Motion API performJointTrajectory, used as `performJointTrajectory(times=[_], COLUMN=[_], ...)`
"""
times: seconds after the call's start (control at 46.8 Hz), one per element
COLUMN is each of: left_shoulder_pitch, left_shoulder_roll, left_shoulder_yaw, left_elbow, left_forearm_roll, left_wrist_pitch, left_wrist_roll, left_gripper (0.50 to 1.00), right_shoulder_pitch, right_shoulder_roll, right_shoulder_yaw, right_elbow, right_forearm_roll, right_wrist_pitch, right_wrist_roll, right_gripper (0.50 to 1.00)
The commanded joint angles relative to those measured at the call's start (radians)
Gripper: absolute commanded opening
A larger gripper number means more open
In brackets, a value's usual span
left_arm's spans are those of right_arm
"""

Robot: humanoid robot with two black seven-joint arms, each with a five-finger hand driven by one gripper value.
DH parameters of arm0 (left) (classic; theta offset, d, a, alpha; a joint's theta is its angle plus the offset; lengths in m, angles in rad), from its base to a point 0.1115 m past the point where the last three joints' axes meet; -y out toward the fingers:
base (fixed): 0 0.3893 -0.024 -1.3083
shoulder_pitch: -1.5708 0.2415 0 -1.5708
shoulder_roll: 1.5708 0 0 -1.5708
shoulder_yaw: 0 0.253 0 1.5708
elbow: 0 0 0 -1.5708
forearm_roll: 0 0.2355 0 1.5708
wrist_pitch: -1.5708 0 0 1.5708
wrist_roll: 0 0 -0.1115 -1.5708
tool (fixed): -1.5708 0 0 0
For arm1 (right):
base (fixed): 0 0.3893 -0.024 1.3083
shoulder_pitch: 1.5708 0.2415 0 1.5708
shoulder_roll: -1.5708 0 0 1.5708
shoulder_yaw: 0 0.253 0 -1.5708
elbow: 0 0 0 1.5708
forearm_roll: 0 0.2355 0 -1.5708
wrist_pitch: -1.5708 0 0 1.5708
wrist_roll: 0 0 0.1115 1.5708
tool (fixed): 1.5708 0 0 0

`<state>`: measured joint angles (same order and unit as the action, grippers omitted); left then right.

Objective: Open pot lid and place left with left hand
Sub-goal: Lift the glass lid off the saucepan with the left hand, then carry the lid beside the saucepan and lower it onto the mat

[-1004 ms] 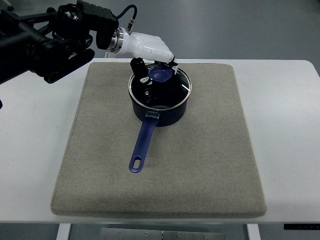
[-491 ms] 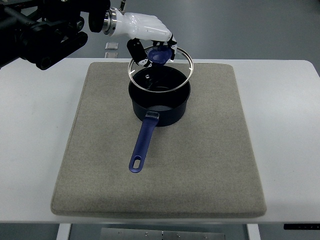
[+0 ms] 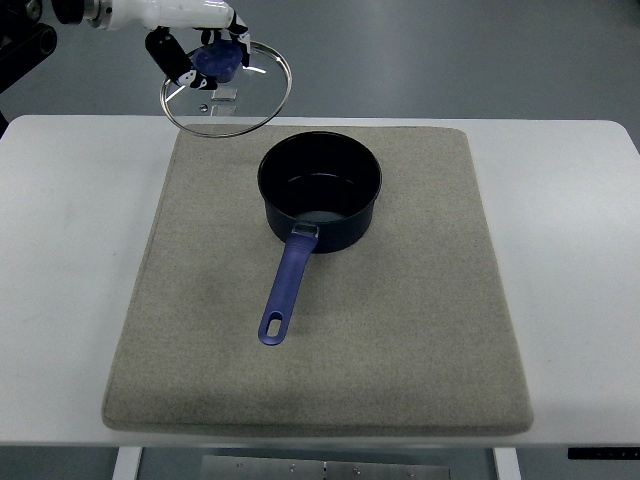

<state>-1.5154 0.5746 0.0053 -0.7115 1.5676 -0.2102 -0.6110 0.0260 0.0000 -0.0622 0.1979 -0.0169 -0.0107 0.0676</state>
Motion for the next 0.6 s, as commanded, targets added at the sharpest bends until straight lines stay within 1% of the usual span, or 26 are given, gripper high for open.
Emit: performJointTrajectory(times=[0.0,0.107,0.256,0.577], left_shoulder_pitch=[0.021,0.075,0.09,0.136], left_shoulder_roll=[0.037,0.071,0.113,0.12], left_shoulder_yaw=[0.002,0.01,0.054,0.065], left_elbow=[-0.029,-0.094,-0.155,-0.169], left_forearm_roll=[0.003,0.011,0.012,0.015], left_wrist_pitch=[0.0,0.0,0.0,0.0], left_wrist_roll=[0.0,0.0,0.0,0.0], left_gripper=[0.5,0.5,0.5,0.5], right_shoulder_pitch=[0.0,0.0,0.0,0.0], right_shoulder_roll=[0.0,0.0,0.0,0.0], right_shoulder_yaw=[-0.001,-0.001,0.001,-0.001], right_elbow=[0.0,0.0,0.0,0.0], right_forearm_roll=[0.0,0.0,0.0,0.0], right_wrist_pitch=[0.0,0.0,0.0,0.0], right_wrist_roll=[0.0,0.0,0.0,0.0], right_gripper=[0.917,0.917,0.917,0.917])
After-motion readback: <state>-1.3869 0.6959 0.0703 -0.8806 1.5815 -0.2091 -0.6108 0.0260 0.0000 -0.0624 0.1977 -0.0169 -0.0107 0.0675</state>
